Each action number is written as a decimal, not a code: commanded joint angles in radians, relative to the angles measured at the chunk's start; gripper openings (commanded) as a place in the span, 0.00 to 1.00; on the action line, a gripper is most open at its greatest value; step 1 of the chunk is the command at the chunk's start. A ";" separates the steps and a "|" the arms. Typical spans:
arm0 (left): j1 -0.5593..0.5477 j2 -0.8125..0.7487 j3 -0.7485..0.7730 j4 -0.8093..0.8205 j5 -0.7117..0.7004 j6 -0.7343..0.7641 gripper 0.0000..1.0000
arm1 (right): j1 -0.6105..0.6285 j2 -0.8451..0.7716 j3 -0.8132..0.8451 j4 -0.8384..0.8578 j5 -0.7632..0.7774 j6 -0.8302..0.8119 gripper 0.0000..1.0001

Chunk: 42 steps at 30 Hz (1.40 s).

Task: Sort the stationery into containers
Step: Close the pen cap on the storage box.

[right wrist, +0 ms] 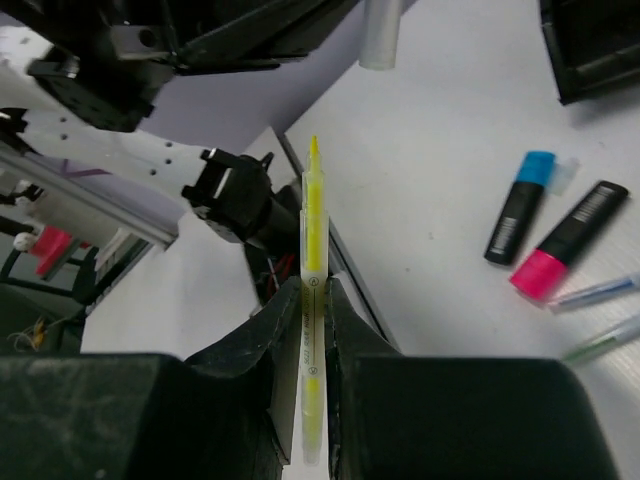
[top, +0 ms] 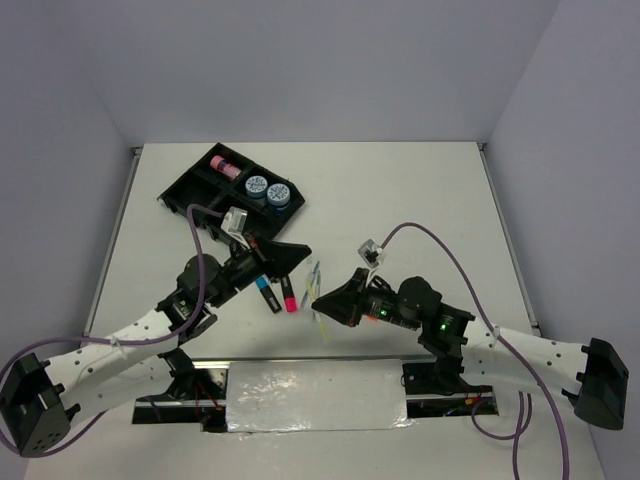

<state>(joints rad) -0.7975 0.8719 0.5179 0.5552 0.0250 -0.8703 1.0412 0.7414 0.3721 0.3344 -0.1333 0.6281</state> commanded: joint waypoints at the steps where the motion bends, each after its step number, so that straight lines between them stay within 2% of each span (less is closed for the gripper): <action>1: -0.006 -0.079 -0.027 0.215 0.099 -0.001 0.00 | 0.074 0.022 0.039 0.166 0.098 -0.024 0.00; 10: -0.006 -0.123 -0.010 0.147 0.084 0.022 0.00 | 0.120 0.050 0.097 0.109 0.227 0.016 0.00; 42: -0.006 -0.113 -0.032 0.126 0.073 0.025 0.00 | 0.137 0.019 0.133 0.054 0.293 -0.019 0.00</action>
<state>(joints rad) -0.8001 0.7692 0.4763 0.6266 0.0845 -0.8627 1.1690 0.7654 0.4492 0.3763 0.1291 0.6296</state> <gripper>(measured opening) 0.168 0.174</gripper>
